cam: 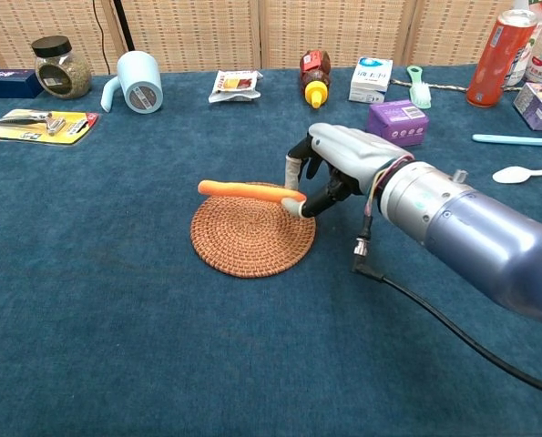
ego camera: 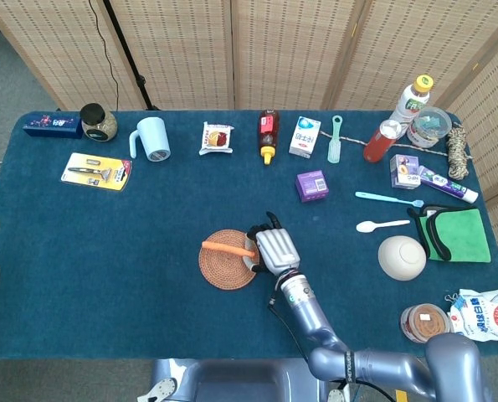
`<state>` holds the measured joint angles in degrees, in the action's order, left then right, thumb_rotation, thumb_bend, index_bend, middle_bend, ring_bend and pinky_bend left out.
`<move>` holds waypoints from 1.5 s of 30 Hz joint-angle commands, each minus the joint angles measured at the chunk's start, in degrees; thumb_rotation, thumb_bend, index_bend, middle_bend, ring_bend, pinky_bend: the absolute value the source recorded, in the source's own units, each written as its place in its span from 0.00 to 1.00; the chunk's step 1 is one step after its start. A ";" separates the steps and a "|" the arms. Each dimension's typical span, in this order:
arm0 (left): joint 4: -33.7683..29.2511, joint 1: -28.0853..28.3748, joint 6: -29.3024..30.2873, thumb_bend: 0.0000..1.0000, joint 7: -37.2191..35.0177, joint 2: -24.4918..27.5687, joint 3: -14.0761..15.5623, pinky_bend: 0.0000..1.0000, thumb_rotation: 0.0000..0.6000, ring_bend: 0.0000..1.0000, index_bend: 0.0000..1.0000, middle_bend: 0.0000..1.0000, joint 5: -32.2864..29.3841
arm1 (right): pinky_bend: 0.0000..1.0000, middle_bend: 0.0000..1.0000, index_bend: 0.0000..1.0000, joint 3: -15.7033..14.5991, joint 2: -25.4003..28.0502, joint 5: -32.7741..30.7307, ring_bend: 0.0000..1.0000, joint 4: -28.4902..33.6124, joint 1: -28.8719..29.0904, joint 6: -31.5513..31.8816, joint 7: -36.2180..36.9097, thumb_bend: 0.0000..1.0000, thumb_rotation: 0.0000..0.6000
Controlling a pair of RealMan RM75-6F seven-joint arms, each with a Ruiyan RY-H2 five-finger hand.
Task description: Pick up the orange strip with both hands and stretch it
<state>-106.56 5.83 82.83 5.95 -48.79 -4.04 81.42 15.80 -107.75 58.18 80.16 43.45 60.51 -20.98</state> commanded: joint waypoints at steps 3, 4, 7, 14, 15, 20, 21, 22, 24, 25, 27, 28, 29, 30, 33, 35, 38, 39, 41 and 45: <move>-0.69 2.18 -2.00 0.45 1.60 -0.51 -0.49 0.01 1.00 0.07 0.19 0.05 1.55 | 0.01 0.38 0.68 1.44 3.64 -0.43 0.32 6.68 -1.82 -0.28 4.06 0.51 1.00; -0.79 2.63 -2.34 0.45 1.74 -0.66 -0.63 0.01 1.00 0.07 0.20 0.05 1.88 | 0.01 0.38 0.68 1.71 4.20 -0.69 0.32 7.75 -2.06 -0.44 4.71 0.51 1.00; -0.77 4.64 -4.15 0.45 2.55 -1.53 -1.16 0.01 1.00 0.08 0.24 0.05 2.99 | 0.01 0.38 0.68 2.75 6.67 -1.40 0.32 11.86 -2.82 -0.92 6.66 0.51 1.00; -0.79 9.59 -7.37 0.45 4.83 -4.86 -2.69 0.01 1.00 0.11 0.33 0.08 6.56 | 0.01 0.38 0.68 4.18 11.00 -3.23 0.32 18.82 -3.82 -1.26 8.46 0.51 1.00; -0.71 10.53 -7.80 0.45 5.15 -5.72 -3.13 0.01 1.00 0.12 0.33 0.09 7.04 | 0.01 0.38 0.68 4.51 11.60 -3.69 0.32 19.80 -3.95 -1.32 8.93 0.51 1.00; 0.33 14.37 -9.59 0.45 6.05 -9.63 -4.92 0.01 1.00 0.12 0.33 0.10 8.46 | 0.01 0.38 0.68 5.60 13.60 -5.33 0.32 22.89 -4.27 -1.47 10.41 0.51 1.00; 0.50 15.06 -10.04 0.45 6.19 -10.27 -5.22 0.01 1.00 0.12 0.33 0.10 8.52 | 0.01 0.38 0.68 5.82 13.90 -5.67 0.32 23.44 -4.34 -1.52 10.82 0.51 1.00; 0.67 15.94 -10.61 0.45 6.19 -11.13 -5.63 0.01 1.00 0.12 0.34 0.10 8.56 | 0.01 0.38 0.68 6.05 14.21 -6.00 0.32 23.99 -4.41 -1.58 11.23 0.51 1.00; 1.29 17.83 -12.10 0.45 6.27 -13.16 -6.41 0.01 1.00 0.12 0.34 0.10 8.01 | 0.01 0.38 0.68 6.35 15.09 -6.49 0.32 25.23 -4.47 -1.64 11.74 0.51 1.00; 1.40 18.50 -12.72 0.45 6.33 -13.74 -6.62 0.02 1.00 0.12 0.34 0.10 7.84 | 0.01 0.38 0.68 6.47 15.32 -6.65 0.32 25.65 -4.49 -1.64 11.97 0.51 1.00; 1.77 20.15 -14.18 0.45 6.65 -15.24 -7.21 0.02 1.00 0.12 0.34 0.10 7.29 | 0.01 0.38 0.68 6.77 15.93 -7.02 0.32 26.67 -4.54 -1.66 12.60 0.51 1.00; 1.96 20.77 -14.72 0.45 6.79 -15.86 -7.42 0.02 1.00 0.12 0.34 0.10 7.05 | 0.01 0.38 0.68 6.85 16.15 -7.15 0.32 27.02 -4.56 -1.68 12.84 0.51 1.00; 2.23 21.56 -15.44 0.45 7.02 -16.65 -7.66 0.02 1.00 0.12 0.34 0.10 6.63 | 0.01 0.38 0.68 6.95 16.49 -7.32 0.32 27.60 -4.60 -1.75 13.24 0.51 1.00; 2.36 22.13 -15.98 0.45 7.18 -17.19 -7.80 0.02 1.00 0.12 0.34 0.10 6.43 | 0.01 0.38 0.68 7.00 16.72 -7.37 0.32 27.95 -4.64 -1.74 13.49 0.51 1.00; 3.09 24.14 -17.33 0.45 8.15 -19.34 -8.42 0.01 1.00 0.11 0.34 0.10 5.82 | 0.01 0.38 0.68 7.01 17.57 -7.44 0.32 29.34 -4.91 -1.72 14.56 0.51 1.00; 3.53 25.22 -17.97 0.45 8.78 -20.62 -8.73 0.01 1.00 0.11 0.34 0.10 5.43 | 0.01 0.38 0.68 6.93 18.14 -7.40 0.32 30.11 -5.08 -1.76 15.16 0.51 1.00; 4.28 26.53 -18.56 0.45 9.43 -22.40 -9.04 0.01 1.00 0.11 0.33 0.10 5.00 | 0.01 0.38 0.68 6.84 18.82 -7.26 0.32 31.08 -5.31 -1.75 16.04 0.51 1.00; 4.51 27.02 -18.84 0.45 9.61 -23.05 -9.09 0.01 1.00 0.11 0.33 0.10 4.80 | 0.01 0.38 0.68 6.75 19.06 -7.11 0.32 31.36 -5.35 -1.69 16.24 0.51 1.00; 5.12 27.85 -19.15 0.45 10.09 -24.20 -9.15 0.01 1.00 0.11 0.32 0.10 4.76 | 0.01 0.38 0.68 6.62 19.36 -7.01 0.32 31.84 -5.39 -1.73 16.72 0.51 1.00; 5.99 29.24 -19.45 0.45 10.19 -26.29 -9.39 0.01 1.00 0.11 0.32 0.10 4.45 | 0.01 0.38 0.68 6.32 19.93 -6.79 0.32 32.61 -5.32 -1.91 17.40 0.51 1.00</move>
<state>-100.94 34.52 63.55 16.07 -74.41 -13.28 86.04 22.21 -87.93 51.34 112.61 38.10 58.65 -3.73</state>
